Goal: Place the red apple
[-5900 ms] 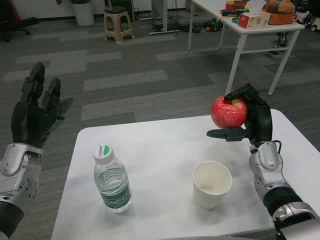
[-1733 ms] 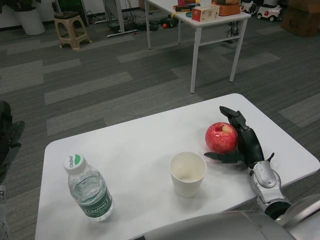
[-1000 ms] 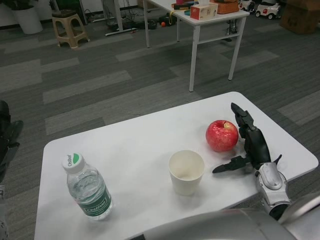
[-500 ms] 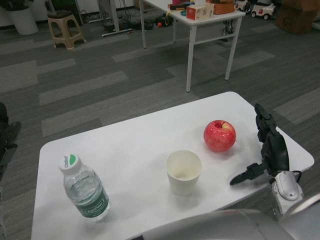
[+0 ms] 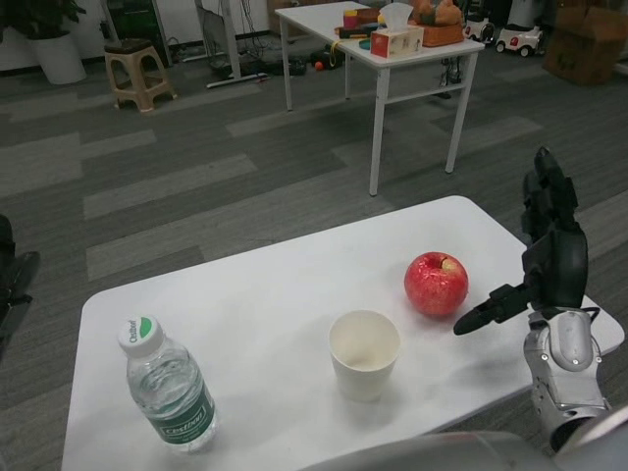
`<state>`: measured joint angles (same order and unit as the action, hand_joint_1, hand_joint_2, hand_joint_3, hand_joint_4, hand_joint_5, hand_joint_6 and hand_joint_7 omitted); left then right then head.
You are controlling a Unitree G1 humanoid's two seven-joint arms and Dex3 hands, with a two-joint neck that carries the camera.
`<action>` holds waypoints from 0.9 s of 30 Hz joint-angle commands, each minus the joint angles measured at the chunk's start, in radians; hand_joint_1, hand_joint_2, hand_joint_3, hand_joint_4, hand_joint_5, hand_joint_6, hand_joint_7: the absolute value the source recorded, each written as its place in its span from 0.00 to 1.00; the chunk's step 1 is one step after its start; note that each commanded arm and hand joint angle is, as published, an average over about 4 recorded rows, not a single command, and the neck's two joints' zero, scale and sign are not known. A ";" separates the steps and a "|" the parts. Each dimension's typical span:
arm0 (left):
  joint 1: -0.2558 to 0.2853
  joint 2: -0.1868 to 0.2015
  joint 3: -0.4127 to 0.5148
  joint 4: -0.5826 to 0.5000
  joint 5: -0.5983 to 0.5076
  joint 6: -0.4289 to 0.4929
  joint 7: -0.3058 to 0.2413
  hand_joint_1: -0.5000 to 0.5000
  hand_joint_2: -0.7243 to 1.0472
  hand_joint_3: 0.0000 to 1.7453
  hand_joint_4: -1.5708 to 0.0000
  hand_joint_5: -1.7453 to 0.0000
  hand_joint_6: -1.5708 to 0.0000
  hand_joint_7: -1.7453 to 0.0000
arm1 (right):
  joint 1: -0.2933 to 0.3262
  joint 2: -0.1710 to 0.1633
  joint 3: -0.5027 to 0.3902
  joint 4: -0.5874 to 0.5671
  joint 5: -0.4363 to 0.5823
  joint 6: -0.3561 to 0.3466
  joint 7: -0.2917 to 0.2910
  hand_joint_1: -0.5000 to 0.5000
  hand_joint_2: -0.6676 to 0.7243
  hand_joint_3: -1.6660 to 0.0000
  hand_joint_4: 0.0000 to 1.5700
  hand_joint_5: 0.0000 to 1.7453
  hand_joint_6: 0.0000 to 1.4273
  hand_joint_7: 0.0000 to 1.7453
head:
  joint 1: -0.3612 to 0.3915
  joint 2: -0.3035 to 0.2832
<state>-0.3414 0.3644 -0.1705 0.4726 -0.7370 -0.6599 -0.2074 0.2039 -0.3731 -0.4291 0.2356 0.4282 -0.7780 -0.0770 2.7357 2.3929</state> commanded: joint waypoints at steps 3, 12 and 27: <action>-0.006 0.010 0.026 0.013 -0.002 -0.007 0.001 0.02 1.00 0.00 1.00 1.00 1.00 1.00 | -0.030 -0.043 0.029 -0.076 0.007 0.030 -0.004 0.04 0.95 1.00 0.00 0.00 0.00 0.06 | 0.013 0.017; -0.011 0.020 0.039 0.012 0.001 -0.009 0.001 0.02 1.00 0.00 1.00 1.00 1.00 1.00 | -0.053 -0.064 0.063 -0.146 0.010 0.041 -0.004 0.04 0.95 1.00 0.00 0.00 0.00 0.07 | 0.009 0.018; -0.019 0.027 0.048 0.013 0.002 -0.042 0.004 0.02 1.00 0.00 1.00 1.00 1.00 1.00 | -0.070 -0.079 0.110 -0.214 0.012 0.051 -0.009 0.04 0.91 1.00 0.00 0.00 0.00 0.08 | 0.016 0.008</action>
<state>-0.3430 0.3732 -0.1322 0.4763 -0.7346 -0.6835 -0.2072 0.1482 -0.4414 -0.3226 0.0377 0.4353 -0.7353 -0.0810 2.7494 2.4012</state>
